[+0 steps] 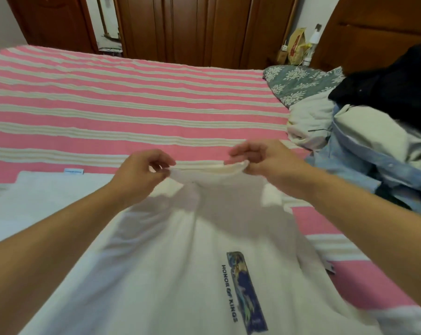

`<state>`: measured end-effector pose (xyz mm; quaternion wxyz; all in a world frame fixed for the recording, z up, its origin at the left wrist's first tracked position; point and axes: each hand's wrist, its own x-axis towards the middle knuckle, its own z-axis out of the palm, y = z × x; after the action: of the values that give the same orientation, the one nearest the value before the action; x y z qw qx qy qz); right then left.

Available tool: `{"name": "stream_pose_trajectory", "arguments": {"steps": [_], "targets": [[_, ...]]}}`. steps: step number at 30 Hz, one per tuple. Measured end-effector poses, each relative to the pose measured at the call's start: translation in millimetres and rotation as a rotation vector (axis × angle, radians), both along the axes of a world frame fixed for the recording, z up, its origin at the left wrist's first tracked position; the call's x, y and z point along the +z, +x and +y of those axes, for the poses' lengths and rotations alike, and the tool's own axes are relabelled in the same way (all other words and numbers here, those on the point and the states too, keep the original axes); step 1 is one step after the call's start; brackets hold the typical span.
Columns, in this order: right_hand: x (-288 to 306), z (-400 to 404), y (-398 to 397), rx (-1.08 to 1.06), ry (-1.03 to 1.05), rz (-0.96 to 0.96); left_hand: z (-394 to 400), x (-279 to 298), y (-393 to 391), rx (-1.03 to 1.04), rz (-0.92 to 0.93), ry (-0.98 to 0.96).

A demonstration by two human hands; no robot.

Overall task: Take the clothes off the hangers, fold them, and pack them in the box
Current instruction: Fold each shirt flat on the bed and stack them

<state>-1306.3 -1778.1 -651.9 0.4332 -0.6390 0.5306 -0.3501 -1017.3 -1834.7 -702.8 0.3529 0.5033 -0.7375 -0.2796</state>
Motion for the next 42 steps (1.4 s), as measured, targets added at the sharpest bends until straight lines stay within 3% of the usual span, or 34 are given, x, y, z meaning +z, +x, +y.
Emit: {"name": "stream_pose_trajectory", "arguments": {"steps": [3,6,8,12,19,21,23,26,27,31,33,35,37,39,40,42], "targets": [[-27,56,-8,0.101,0.046,0.307,34,-4,13,-0.102,-0.187,0.037],[-36,57,-34,-0.326,-0.065,0.436,52,-4,20,-0.119,-0.202,0.062],[-38,46,-51,-0.567,0.038,0.520,57,-4,19,-0.076,-0.225,0.043],[-41,45,-61,-0.573,0.550,0.403,62,-1,-5,-0.106,-0.300,-0.029],[-38,159,-72,-0.548,0.579,0.146,98,20,-152,-0.493,-0.353,-0.218],[-47,191,-67,-0.514,0.512,0.410,99,22,-194,-0.628,-0.471,-0.254],[-50,209,-58,-0.474,0.436,0.629,94,23,-224,-0.746,-0.711,-0.208],[-55,218,-58,-0.454,0.434,0.554,88,29,-241,-0.807,-1.263,-0.255],[-55,221,-62,-0.486,0.450,0.499,89,32,-243,-0.796,-1.368,-0.261],[-56,236,-82,-0.574,0.404,0.511,93,44,-242,-0.791,-1.500,-0.295],[-52,245,-86,-0.602,0.390,0.520,93,43,-243,-0.711,-1.344,-0.356],[-52,250,-88,-0.614,0.402,0.556,96,36,-248,-0.493,-0.960,-0.318],[-54,251,-88,-0.621,0.428,0.598,105,29,-254,-0.362,-0.541,-0.018],[-53,249,-83,-0.616,0.465,0.651,123,21,-254,-0.430,-0.168,0.433],[-51,249,-79,-0.615,0.467,0.698,132,19,-249,-0.446,-0.046,0.562],[-54,250,-70,-0.631,0.329,0.881,146,16,-223,-0.395,0.055,0.544]]}}
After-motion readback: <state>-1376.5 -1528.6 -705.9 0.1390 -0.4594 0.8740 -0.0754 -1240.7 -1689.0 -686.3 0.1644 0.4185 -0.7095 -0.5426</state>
